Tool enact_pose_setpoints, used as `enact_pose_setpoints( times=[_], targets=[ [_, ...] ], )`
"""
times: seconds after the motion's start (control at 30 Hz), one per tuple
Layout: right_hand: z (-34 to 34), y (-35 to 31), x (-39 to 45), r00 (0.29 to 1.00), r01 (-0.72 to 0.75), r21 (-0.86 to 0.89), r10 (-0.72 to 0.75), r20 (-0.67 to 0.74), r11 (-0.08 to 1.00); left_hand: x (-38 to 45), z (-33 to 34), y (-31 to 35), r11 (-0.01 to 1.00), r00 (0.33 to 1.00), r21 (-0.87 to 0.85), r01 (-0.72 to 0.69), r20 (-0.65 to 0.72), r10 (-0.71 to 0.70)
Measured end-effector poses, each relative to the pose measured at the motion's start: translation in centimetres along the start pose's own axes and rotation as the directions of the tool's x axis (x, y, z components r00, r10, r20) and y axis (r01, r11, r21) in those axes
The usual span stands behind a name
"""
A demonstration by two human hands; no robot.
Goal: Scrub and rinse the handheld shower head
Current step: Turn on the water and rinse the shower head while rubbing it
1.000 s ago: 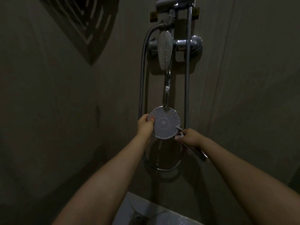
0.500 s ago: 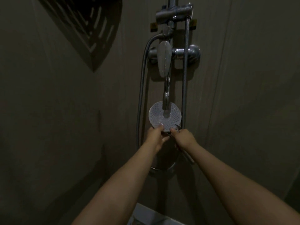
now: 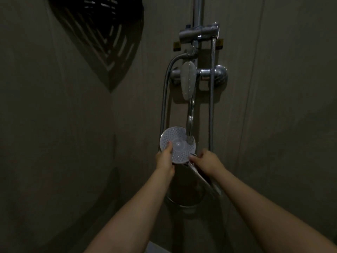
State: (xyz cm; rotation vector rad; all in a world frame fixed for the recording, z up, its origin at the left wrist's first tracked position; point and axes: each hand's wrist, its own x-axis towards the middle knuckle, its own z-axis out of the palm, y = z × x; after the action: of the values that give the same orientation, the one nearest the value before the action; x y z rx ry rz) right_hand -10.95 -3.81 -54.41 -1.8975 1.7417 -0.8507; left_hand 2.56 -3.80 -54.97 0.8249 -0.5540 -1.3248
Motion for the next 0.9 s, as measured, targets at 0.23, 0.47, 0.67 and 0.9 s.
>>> enact_pose_setpoints(
  times=[0.23,0.47,0.67,0.9],
  targets=[
    [-3.3,-3.1,3.5,0.982,0.047,0.228,-0.003,-0.190,0.973,-0.2,1.1,0.3,0.995,0.996,0.079,-0.065,-0.053,0.070],
    [-1.6,-1.3,3.1,0.998,-0.032,0.356,0.013,0.055,0.934,-0.2,0.6,1.2,0.988,0.997,0.139,-0.064,0.046,0.058],
    [-1.8,-1.4,3.1,0.984,0.062,0.175,-0.031,-0.174,0.983,0.5,-0.5,0.8,0.919,0.997,0.388,-0.076,0.020,0.074],
    [-2.3,-2.0,2.7,0.969,0.124,0.159,-0.085,-0.230,0.979,1.3,-0.7,1.3,0.766,0.985,0.627,-0.142,0.012,0.172]
  ],
)
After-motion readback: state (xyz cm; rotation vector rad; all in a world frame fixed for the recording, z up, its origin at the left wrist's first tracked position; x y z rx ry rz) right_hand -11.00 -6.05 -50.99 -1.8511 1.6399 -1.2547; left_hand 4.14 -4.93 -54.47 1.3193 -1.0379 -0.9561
